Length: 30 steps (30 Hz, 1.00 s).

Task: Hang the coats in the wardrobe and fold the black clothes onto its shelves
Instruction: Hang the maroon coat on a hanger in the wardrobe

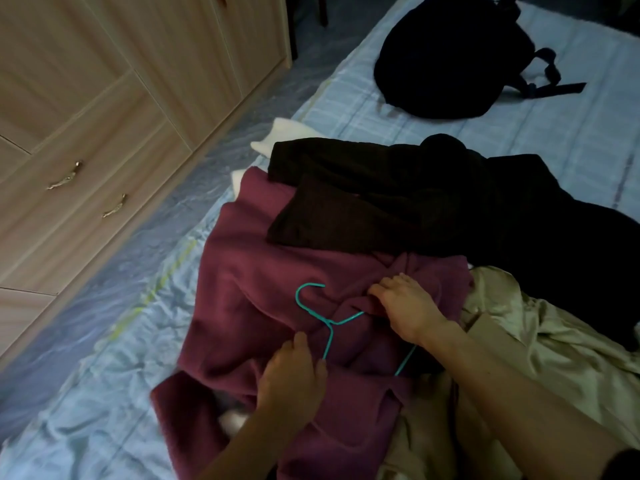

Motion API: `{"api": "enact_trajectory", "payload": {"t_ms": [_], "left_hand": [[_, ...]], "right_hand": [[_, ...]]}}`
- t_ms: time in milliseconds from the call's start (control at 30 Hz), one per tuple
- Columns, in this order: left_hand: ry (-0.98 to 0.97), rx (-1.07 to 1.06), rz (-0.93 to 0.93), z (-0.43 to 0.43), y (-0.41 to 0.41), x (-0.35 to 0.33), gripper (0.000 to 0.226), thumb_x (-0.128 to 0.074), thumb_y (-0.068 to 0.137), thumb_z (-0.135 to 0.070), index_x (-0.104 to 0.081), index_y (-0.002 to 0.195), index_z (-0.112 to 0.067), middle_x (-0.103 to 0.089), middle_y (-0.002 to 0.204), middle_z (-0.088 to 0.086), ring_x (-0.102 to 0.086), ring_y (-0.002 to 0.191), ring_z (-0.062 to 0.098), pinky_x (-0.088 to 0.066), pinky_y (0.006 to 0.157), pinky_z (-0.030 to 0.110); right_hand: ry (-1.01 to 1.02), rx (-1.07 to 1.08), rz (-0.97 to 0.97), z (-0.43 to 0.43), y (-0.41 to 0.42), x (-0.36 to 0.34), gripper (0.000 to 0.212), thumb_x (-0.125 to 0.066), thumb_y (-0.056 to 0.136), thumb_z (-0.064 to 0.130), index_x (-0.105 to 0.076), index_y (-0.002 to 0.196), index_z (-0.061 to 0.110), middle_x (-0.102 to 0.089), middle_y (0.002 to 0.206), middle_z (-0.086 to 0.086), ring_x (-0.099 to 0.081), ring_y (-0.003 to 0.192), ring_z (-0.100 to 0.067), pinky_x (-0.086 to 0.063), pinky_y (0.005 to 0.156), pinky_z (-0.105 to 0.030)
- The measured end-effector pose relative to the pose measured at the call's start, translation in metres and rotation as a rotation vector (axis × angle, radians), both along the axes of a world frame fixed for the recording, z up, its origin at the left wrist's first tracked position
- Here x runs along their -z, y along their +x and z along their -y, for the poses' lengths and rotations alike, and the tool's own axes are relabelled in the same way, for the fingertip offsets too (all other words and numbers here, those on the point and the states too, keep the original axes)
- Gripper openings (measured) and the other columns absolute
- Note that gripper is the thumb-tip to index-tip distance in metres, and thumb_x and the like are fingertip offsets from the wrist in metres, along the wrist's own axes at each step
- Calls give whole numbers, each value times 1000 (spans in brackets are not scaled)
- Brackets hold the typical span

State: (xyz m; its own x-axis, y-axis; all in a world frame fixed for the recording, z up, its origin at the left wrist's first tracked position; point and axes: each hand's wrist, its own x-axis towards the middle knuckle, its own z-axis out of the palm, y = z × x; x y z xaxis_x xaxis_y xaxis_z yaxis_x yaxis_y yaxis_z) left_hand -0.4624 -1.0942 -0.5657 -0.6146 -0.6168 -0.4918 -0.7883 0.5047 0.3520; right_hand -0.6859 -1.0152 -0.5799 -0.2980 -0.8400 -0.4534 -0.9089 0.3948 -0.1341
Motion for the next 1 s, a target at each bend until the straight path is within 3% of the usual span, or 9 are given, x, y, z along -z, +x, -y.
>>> {"api": "enact_trajectory", "payload": {"t_ms": [100, 233, 400, 567, 667, 833, 900, 1000], "left_hand": [[156, -93, -11, -15, -4, -1, 65, -56, 92, -37, -25, 144, -14, -52, 134, 8, -52, 123, 28, -37, 100, 34], [239, -239, -104, -18, -1, -7, 58, -67, 86, -25, -38, 134, -10, -58, 128, 13, -54, 119, 32, -40, 98, 35], [20, -173, -329, -2, 5, -46, 39, -71, 83, -17, -56, 115, 0, -63, 109, 21, -59, 104, 42, -44, 90, 43], [-188, -15, -462, 24, 18, -118, 52, -69, 87, -29, -53, 131, -7, -64, 113, 20, -61, 102, 40, -48, 88, 45], [-268, 98, -515, 33, 40, -164, 44, -63, 90, -35, -49, 128, -20, -64, 107, 14, -61, 97, 36, -50, 83, 43], [-341, 227, -581, 29, 92, -252, 41, -55, 92, -32, -48, 129, -16, -59, 114, 10, -55, 105, 31, -42, 91, 39], [-360, 251, -603, 20, 115, -297, 43, -48, 86, -29, -47, 126, -16, -57, 115, 9, -54, 105, 30, -42, 93, 42], [-403, 252, -692, 11, 147, -359, 51, -49, 75, -18, -50, 125, -10, -56, 118, 11, -51, 107, 27, -38, 96, 35]], "right_hand": [[-28, 41, -65, -14, 6, 0, 40, -51, 89, 12, -50, 129, 21, -56, 126, -2, -51, 117, -22, -31, 108, -34], [-53, 79, -79, -29, 12, -18, 33, -53, 92, 23, -51, 125, 20, -57, 121, -2, -54, 111, -22, -37, 98, -33], [-202, 186, -55, -40, 17, -69, 27, -55, 93, 37, -55, 111, 18, -61, 108, -3, -59, 102, -25, -39, 84, -36], [-447, 336, 16, -50, 44, -137, 17, -59, 89, 34, -52, 89, 19, -63, 92, -6, -62, 88, -32, -44, 73, -41], [-581, 376, 30, -57, 70, -181, 19, -60, 88, 36, -45, 82, 25, -61, 87, -1, -61, 81, -29, -43, 66, -37], [-804, 376, 16, -76, 119, -260, 18, -65, 87, 32, -63, 100, 19, -62, 92, 0, -62, 84, -23, -50, 73, -41], [-913, 364, 3, -84, 141, -295, 19, -63, 89, 32, -64, 104, 20, -62, 93, 1, -61, 83, -21, -51, 74, -41], [-1039, 352, -28, -93, 171, -343, 21, -61, 92, 36, -65, 106, 20, -62, 94, 3, -59, 84, -17, -49, 75, -36]]}}
